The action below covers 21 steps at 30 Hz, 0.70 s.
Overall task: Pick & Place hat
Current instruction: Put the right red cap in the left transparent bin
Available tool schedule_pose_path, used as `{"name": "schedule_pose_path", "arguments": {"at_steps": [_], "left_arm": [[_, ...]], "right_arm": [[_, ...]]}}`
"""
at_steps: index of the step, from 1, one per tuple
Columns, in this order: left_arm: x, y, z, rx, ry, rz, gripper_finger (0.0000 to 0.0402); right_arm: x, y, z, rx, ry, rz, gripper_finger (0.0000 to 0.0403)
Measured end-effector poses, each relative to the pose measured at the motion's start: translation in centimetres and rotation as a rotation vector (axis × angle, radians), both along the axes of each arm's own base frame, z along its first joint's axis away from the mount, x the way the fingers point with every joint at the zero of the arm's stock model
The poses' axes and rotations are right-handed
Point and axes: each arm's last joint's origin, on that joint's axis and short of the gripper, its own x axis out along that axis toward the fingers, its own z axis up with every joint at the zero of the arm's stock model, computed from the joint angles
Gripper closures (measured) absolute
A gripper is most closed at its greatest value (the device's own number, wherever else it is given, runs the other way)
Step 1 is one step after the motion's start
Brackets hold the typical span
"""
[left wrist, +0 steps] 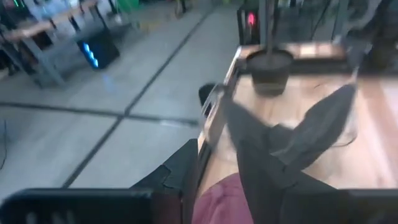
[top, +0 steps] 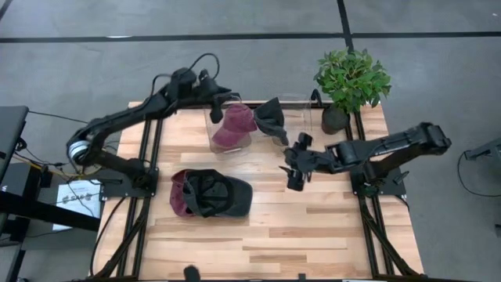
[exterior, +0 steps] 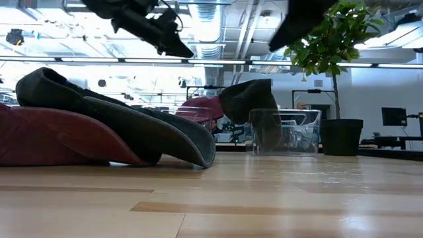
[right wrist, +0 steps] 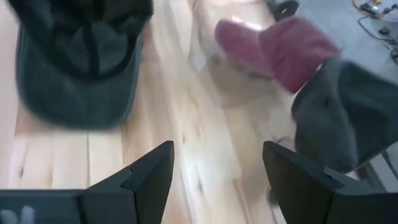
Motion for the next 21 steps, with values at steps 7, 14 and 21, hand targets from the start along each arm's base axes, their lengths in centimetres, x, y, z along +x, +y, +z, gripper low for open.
{"name": "schedule_pose_path", "arguments": {"at_steps": [7,14,21], "left_arm": [[1.5,3.5,0.1,0.047,0.312,-0.065,0.0301],[2.8,7.2,-0.3,0.133,0.337,-0.146,0.0312],[3.9,10.3,-2.0,0.192,0.375,-0.220,0.0322]], "right_arm": [[-3.0,1.7,-2.5,-0.012,0.054,0.100,0.0163],[-5.8,3.6,-3.5,-0.005,0.056,0.207,0.0163],[-7.5,4.5,-3.0,0.045,0.002,0.250,0.0163]]}}
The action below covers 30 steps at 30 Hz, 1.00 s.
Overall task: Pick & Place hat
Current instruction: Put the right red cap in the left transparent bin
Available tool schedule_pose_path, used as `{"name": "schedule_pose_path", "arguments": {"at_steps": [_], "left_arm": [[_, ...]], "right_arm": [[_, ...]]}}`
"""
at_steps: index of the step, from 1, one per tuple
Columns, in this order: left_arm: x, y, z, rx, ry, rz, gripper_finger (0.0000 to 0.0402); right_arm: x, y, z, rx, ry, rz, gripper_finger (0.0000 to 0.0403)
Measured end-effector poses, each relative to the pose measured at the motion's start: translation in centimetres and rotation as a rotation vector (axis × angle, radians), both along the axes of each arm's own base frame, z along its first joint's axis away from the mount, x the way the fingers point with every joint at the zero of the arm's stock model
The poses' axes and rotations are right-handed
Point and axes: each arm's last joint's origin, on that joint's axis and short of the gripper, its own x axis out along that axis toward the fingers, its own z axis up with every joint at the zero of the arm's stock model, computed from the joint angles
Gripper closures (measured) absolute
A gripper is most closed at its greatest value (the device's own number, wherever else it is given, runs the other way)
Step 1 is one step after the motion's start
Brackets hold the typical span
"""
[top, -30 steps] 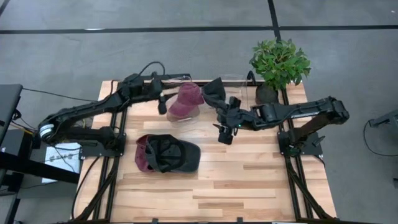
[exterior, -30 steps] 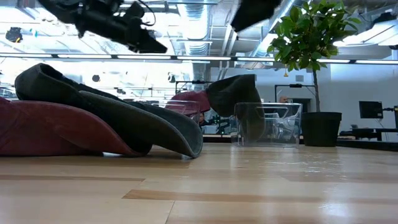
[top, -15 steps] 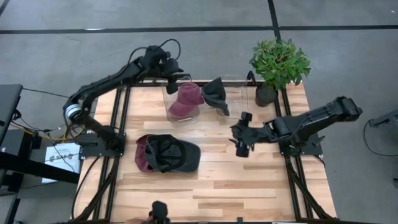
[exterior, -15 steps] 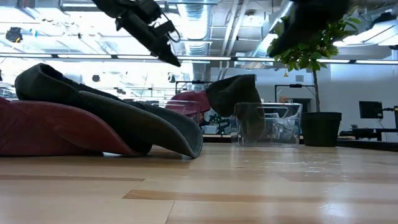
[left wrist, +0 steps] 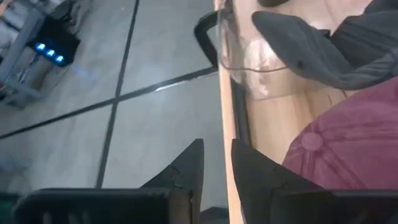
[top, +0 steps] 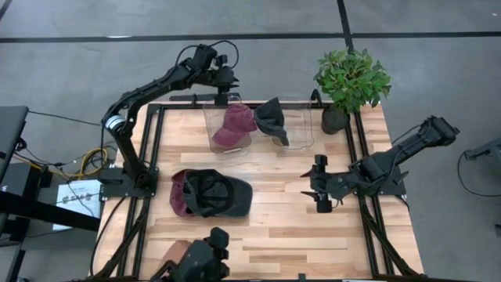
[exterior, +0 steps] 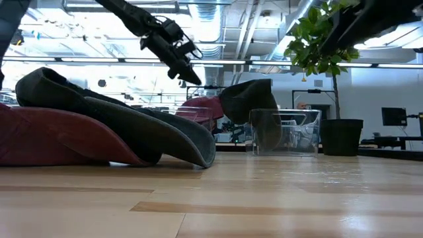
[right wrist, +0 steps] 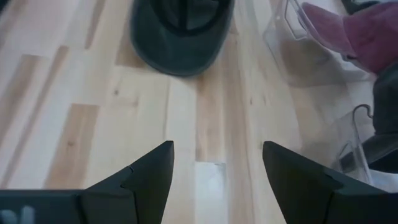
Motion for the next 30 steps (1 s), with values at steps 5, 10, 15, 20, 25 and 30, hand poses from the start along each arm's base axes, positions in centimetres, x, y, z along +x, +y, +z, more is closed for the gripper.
{"name": "schedule_pose_path", "arguments": {"at_steps": [5,10,15,20,25,30], "left_arm": [[0.6,0.7,-1.7,-0.005,0.040,-0.039,0.0331],[1.9,0.1,-3.2,-0.028,0.073,-0.084,0.0343],[2.7,-1.5,-3.7,-0.085,0.085,-0.144,0.0354],[3.5,-2.8,-3.8,-0.170,0.068,-0.124,0.0357],[4.0,-3.7,-3.7,-0.284,0.055,-0.054,0.0357],[3.8,-4.4,-2.9,-0.405,0.023,0.040,0.0357]], "right_arm": [[-0.7,0.4,0.5,0.020,-0.026,0.032,0.0163],[-1.1,0.5,0.8,0.021,-0.041,0.048,0.0163],[-1.1,0.4,0.9,0.010,-0.044,0.055,0.0163],[-1.1,0.4,0.9,-0.003,-0.043,0.064,0.0163],[-1.1,0.4,0.9,-0.011,-0.042,0.071,0.0163],[-1.1,0.4,0.9,-0.010,-0.042,0.071,0.0163]]}}
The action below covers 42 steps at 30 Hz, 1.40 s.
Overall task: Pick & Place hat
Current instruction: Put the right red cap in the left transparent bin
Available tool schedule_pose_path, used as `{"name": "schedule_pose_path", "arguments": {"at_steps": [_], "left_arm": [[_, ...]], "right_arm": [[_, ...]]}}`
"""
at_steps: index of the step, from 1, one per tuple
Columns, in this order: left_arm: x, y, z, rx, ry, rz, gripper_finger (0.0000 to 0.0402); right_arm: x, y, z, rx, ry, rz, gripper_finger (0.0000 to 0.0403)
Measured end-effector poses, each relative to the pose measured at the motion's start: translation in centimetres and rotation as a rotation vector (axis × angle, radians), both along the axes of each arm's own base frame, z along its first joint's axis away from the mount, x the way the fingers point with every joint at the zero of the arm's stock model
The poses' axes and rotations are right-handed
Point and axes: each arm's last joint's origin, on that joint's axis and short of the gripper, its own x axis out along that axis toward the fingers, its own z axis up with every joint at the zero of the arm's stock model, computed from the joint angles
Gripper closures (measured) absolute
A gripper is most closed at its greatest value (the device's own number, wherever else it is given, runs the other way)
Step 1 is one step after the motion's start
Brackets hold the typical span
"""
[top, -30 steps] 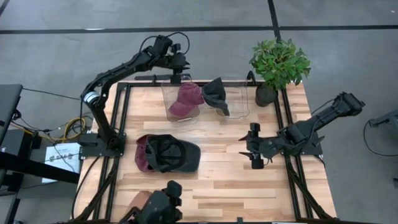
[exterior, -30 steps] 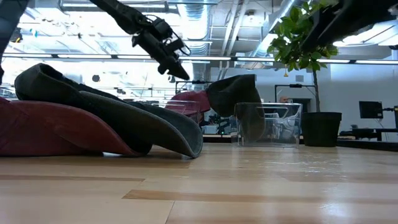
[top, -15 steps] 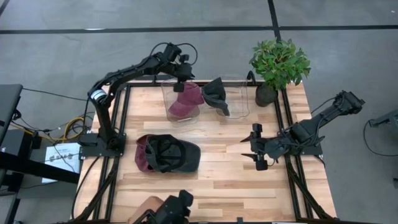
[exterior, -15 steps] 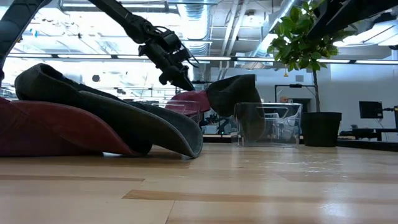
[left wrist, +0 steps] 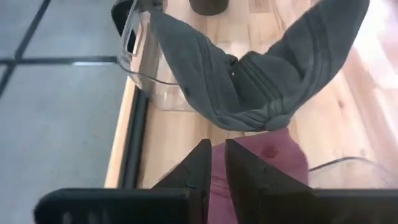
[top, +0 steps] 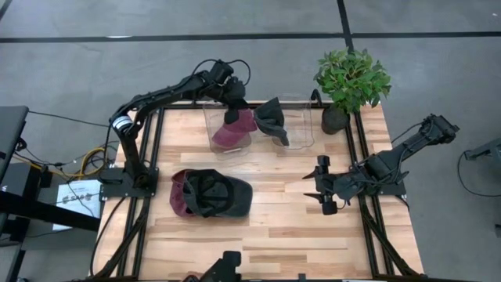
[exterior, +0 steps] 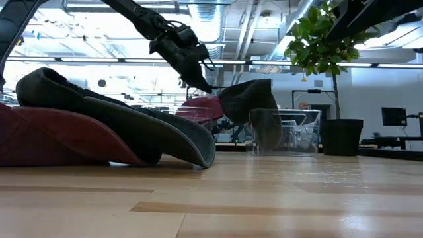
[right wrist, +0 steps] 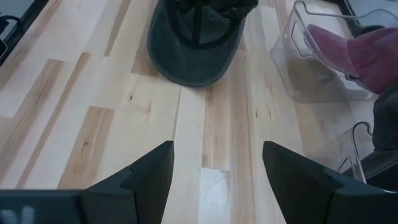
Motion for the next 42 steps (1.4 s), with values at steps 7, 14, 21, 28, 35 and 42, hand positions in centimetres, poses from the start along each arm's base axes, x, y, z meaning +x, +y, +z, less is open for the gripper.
{"name": "schedule_pose_path", "arguments": {"at_steps": [7,14,21,28,35,42], "left_arm": [[-0.5,-0.3,0.8,-0.016,0.023,0.100,0.0335],[0.0,-1.2,0.0,-0.067,0.032,0.103,0.0288],[0.7,-2.1,0.0,-0.146,0.017,0.131,0.0235],[0.9,-2.5,0.0,-0.159,0.030,0.161,0.0218],[0.6,-2.3,-0.7,-0.113,0.075,0.227,0.0221],[0.4,-2.5,-1.9,-0.124,0.092,0.227,0.0222]], "right_arm": [[0.0,0.0,0.0,0.001,0.001,0.000,0.0163],[0.0,0.0,0.0,0.001,0.003,0.002,0.0163],[-0.1,0.0,-0.1,-0.002,0.010,0.004,0.0163],[-0.1,0.0,-0.1,-0.004,0.016,0.004,0.0163],[-0.1,0.0,-0.1,-0.004,0.017,0.004,0.0163],[-0.1,0.0,-0.1,-0.004,0.016,0.004,0.0163]]}}
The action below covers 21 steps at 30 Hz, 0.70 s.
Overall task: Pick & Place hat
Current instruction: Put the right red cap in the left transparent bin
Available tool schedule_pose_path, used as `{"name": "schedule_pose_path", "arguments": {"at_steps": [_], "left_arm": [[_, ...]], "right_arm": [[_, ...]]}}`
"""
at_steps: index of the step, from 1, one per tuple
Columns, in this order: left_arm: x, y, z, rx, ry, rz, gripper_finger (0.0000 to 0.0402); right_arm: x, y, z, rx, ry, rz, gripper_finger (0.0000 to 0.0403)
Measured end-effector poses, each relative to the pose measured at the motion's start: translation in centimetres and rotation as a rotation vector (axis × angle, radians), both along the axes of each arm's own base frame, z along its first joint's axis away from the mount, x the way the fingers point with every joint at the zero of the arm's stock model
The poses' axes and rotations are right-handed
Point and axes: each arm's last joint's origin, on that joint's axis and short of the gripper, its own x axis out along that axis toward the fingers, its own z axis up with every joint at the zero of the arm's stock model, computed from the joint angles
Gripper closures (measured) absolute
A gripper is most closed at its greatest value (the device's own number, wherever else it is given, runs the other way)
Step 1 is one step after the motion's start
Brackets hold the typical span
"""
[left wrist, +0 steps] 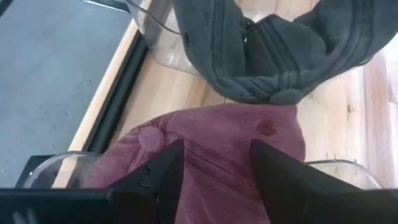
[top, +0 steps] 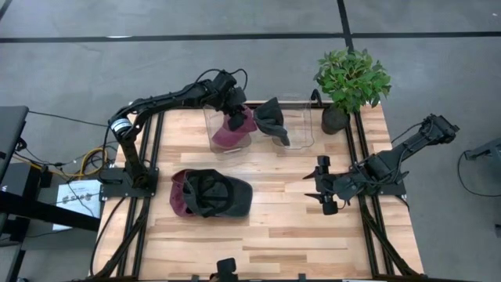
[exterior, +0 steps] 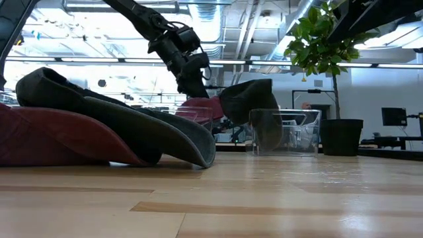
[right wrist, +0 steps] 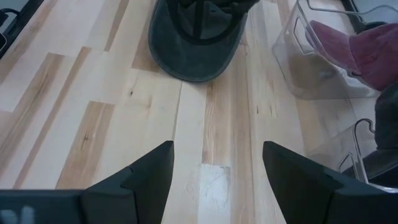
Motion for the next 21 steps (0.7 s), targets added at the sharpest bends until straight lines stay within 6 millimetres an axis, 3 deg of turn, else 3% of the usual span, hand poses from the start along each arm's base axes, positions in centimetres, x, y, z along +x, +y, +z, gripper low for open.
{"name": "schedule_pose_path", "arguments": {"at_steps": [8,11,16,21], "left_arm": [[0.05,0.08,0.03,0.005,-0.009,0.009,0.0238],[0.04,0.11,0.01,0.017,-0.001,0.020,0.0276],[0.02,0.12,0.00,0.020,0.002,0.020,0.0380],[0.10,-0.01,0.00,0.020,0.002,0.017,0.0390]], "right_arm": [[0.00,0.00,0.00,0.000,0.000,0.000,0.0163],[0.00,0.00,0.00,0.000,0.000,0.000,0.0163],[0.00,0.00,0.00,-0.001,-0.001,0.000,0.0163],[0.00,0.00,0.00,-0.001,-0.001,0.000,0.0163]]}}
